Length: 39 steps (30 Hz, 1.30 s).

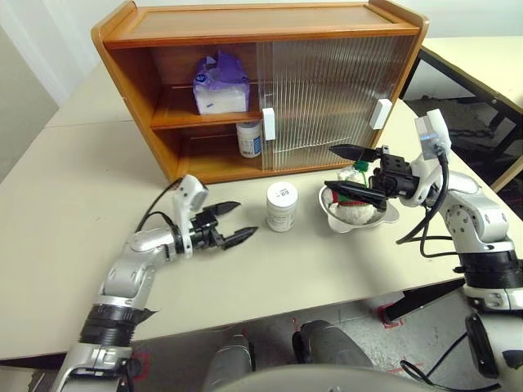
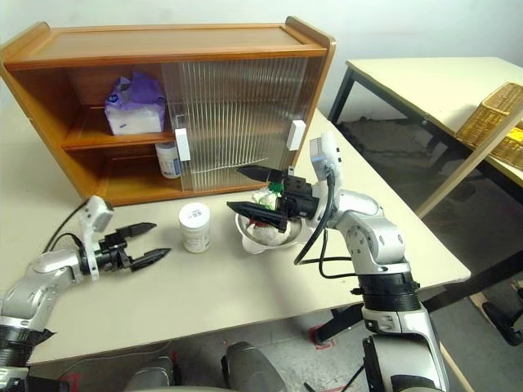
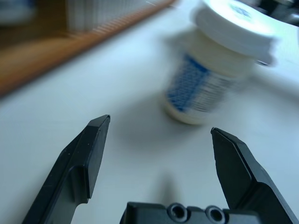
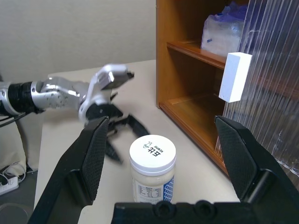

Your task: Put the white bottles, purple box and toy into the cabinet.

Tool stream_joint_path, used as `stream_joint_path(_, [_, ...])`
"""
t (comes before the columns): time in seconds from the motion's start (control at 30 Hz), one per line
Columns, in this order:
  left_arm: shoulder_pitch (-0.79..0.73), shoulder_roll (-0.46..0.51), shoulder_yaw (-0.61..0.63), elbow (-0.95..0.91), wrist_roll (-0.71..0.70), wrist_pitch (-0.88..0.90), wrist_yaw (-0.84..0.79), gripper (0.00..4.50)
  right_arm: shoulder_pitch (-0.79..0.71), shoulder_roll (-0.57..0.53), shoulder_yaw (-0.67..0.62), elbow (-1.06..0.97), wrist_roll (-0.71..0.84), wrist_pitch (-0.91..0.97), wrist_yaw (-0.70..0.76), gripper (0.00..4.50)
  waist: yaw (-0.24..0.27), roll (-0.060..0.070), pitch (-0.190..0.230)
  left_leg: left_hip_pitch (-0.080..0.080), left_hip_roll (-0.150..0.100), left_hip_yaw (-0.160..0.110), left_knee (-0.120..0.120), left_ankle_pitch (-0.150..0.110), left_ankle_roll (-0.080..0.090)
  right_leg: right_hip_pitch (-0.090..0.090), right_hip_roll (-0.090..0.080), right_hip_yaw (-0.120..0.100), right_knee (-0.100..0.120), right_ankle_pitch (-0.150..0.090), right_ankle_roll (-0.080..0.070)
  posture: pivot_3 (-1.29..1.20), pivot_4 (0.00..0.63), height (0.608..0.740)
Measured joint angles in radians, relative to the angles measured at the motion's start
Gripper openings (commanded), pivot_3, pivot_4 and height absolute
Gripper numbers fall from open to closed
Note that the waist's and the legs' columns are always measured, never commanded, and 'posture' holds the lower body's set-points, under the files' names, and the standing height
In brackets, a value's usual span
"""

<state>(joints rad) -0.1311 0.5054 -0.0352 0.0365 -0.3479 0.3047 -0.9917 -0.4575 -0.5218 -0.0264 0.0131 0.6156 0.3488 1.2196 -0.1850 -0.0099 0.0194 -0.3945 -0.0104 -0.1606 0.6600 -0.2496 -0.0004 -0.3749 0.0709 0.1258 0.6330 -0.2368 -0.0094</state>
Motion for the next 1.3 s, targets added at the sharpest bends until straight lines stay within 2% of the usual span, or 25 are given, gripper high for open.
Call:
stream_joint_path(0.13, [-0.037, -0.025, -0.062, 0.004, 0.005, 0.006, -0.011, 4.47, -0.001, 0.000, 0.000, 0.000, 0.000, 0.000, -0.002, 4.50, 0.000, 0.000, 0.000, -0.004, 0.002, 0.001, 0.001, 0.000, 0.000, -0.004, 0.001, 0.000, 0.000, 0.001, 0.000, -0.27, 0.016, 0.740])
stream_joint_path(0.5, [-0.122, -0.062, -0.131, 0.112, 0.059, 0.022, 0.002, 4.47, -0.008, -0.010, -0.002, 0.004, 0.000, -0.001, 0.000, 4.50, -0.003, 0.002, -0.001, -0.004, 0.003, 0.003, 0.003, 0.001, 0.002, -0.003, 0.001, 0.000, 0.000, 0.001, 0.006, -0.28, 0.010, 0.740])
stream_joint_path(0.7, [-0.180, -0.167, -0.140, 0.218, 0.096, -0.013, 0.052, 4.47, -0.009, -0.010, -0.001, 0.006, -0.001, -0.006, 0.003, 4.50, -0.004, 0.002, -0.002, -0.004, 0.002, 0.003, 0.004, 0.001, 0.002, -0.002, 0.001, 0.000, -0.001, 0.002, 0.008, -0.28, 0.005, 0.740])
stream_joint_path(0.8, [-0.184, -0.183, -0.135, 0.235, 0.096, -0.021, 0.056, 4.47, -0.006, -0.010, -0.001, 0.004, -0.001, -0.006, 0.003, 4.50, -0.006, 0.003, -0.002, -0.003, 0.003, 0.004, 0.004, 0.001, 0.002, -0.001, 0.002, 0.000, 0.000, 0.001, 0.011, -0.28, 0.006, 0.740])
stream_joint_path(0.97, [-0.185, -0.184, -0.134, 0.244, 0.101, -0.027, 0.056, 3.31, -0.006, -0.011, -0.002, 0.000, -0.001, -0.006, 0.003, 4.50, -0.006, 0.003, -0.002, -0.003, 0.002, 0.004, 0.005, 0.002, 0.003, 0.000, 0.003, 0.001, 0.000, 0.000, 0.016, -0.28, 0.009, 0.740])
stream_joint_path(1.17, [-0.179, -0.174, -0.131, 0.240, 0.100, -0.029, 0.058, 3.30, -0.006, -0.011, -0.001, -0.001, -0.001, -0.006, 0.001, 4.50, -0.007, 0.003, -0.002, -0.003, 0.002, 0.004, 0.006, 0.002, 0.003, 0.000, 0.002, 0.001, 0.000, 0.000, 0.017, -0.28, 0.009, 0.740])
stream_joint_path(1.3, [-0.156, -0.174, -0.073, 0.237, 0.100, -0.054, 0.137, 3.30, -0.006, -0.011, -0.002, -0.001, -0.001, -0.006, 0.000, 4.50, -0.017, 0.003, -0.002, -0.002, 0.003, 0.005, 0.006, 0.002, 0.003, 0.000, 0.004, 0.001, 0.000, 0.001, 0.016, -0.27, 0.015, 0.740])
